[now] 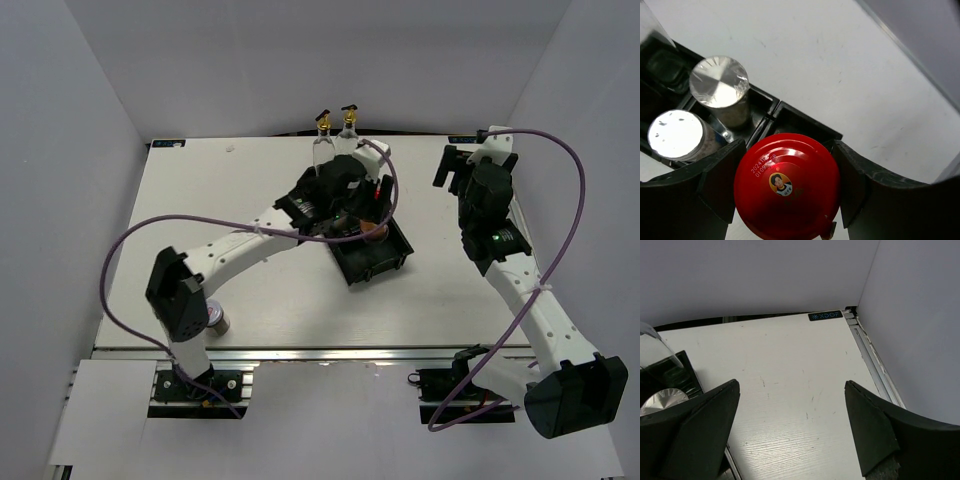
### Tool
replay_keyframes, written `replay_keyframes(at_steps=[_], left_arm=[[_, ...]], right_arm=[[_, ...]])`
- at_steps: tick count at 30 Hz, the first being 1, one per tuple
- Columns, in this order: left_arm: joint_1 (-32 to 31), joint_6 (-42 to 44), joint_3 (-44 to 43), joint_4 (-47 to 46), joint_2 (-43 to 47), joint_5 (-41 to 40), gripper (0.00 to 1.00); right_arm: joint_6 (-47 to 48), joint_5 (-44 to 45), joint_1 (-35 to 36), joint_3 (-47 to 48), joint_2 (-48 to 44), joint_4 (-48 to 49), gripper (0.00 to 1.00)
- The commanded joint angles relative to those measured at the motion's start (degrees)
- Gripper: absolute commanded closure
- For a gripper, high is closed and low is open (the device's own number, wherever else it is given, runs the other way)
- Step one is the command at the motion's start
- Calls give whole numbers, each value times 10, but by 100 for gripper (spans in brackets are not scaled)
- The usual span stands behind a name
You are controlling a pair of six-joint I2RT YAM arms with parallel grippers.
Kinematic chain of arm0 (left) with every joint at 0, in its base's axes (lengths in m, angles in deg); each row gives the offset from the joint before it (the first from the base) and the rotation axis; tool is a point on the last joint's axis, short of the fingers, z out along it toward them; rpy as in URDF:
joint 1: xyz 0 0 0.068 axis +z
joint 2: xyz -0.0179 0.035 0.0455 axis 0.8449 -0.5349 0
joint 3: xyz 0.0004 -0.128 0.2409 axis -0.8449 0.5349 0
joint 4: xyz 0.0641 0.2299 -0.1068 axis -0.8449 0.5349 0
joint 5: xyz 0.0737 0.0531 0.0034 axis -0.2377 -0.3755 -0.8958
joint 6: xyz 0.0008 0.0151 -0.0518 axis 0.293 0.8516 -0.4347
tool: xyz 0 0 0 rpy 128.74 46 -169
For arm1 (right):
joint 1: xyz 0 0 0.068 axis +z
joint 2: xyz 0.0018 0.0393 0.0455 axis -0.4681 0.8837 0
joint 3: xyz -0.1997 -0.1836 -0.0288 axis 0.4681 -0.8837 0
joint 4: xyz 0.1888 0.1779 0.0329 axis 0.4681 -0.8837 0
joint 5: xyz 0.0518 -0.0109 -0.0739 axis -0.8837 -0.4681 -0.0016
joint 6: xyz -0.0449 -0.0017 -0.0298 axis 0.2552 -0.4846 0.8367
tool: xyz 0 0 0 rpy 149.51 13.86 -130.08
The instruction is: Organize the condiment bottles
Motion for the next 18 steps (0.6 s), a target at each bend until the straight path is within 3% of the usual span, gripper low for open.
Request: replay_keyframes(at_steps=[1, 18], left_arm=[[5, 20, -61, -20, -16, -5, 100], [-8, 25, -139, -27, -161, 11, 100]], right_arm=[[-9, 22, -6, 11, -18, 14, 11], [-8, 27, -17, 2, -24, 27, 11]])
